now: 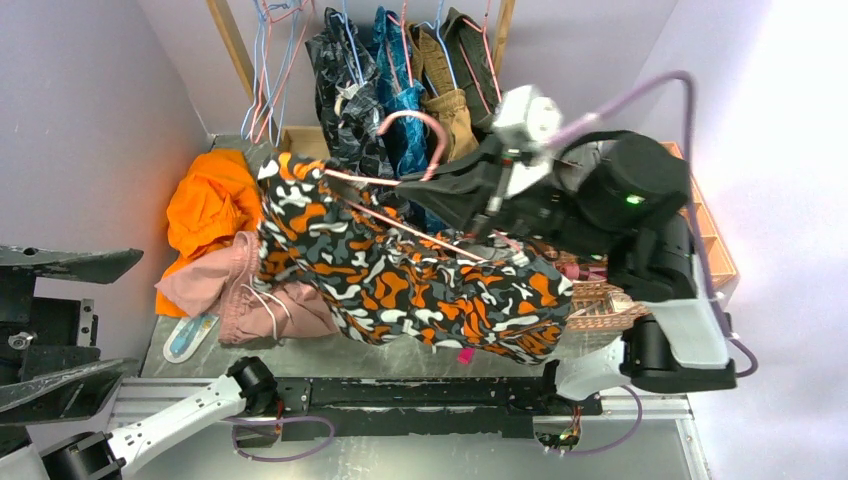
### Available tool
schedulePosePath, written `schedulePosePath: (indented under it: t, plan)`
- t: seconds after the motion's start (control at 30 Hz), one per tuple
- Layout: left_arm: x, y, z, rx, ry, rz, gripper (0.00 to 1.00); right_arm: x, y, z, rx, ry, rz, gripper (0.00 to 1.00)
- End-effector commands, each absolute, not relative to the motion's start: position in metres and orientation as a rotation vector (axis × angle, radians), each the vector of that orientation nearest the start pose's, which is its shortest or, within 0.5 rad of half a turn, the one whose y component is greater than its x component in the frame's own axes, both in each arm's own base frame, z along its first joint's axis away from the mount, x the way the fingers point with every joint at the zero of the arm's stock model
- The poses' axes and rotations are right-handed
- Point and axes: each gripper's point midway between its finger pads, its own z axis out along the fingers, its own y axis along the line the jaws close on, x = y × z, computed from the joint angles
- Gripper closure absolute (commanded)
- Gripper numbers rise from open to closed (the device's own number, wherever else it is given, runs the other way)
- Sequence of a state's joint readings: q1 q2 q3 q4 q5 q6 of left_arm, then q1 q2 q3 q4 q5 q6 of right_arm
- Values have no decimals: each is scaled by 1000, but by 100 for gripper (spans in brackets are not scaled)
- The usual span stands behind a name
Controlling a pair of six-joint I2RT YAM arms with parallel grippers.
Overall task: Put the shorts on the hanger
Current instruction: Place the hanger at the clothesline.
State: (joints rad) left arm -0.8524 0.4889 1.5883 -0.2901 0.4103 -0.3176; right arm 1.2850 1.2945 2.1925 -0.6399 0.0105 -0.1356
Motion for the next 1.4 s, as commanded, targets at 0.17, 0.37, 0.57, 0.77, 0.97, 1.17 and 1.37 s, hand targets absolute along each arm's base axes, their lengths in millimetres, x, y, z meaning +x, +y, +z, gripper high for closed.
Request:
schedulePosePath:
  t: [0.17,0.37,0.57,0.77,0.97,1.17,1.37]
  plan:
    - [-13,-98,609,602,745,-1208,1,68,253,684,-805,886,1080,100]
    - [-3,-106,612,615,780,-1184,1,90,294,618,-931,1086,978,100]
    - [12,-122,617,674,786,-1103,1,89,304,584,-1020,1169,958,100]
    - [35,-154,606,781,812,-1037,1,82,296,577,-1053,1178,971,100]
    - [45,-184,602,863,782,-1063,1,65,287,578,-1105,1144,1029,100]
    - [48,-216,579,1049,819,-1097,1,57,284,563,-1161,1167,1051,100]
    - [48,-249,553,1238,886,-1218,1,56,283,542,-1193,1215,1040,100]
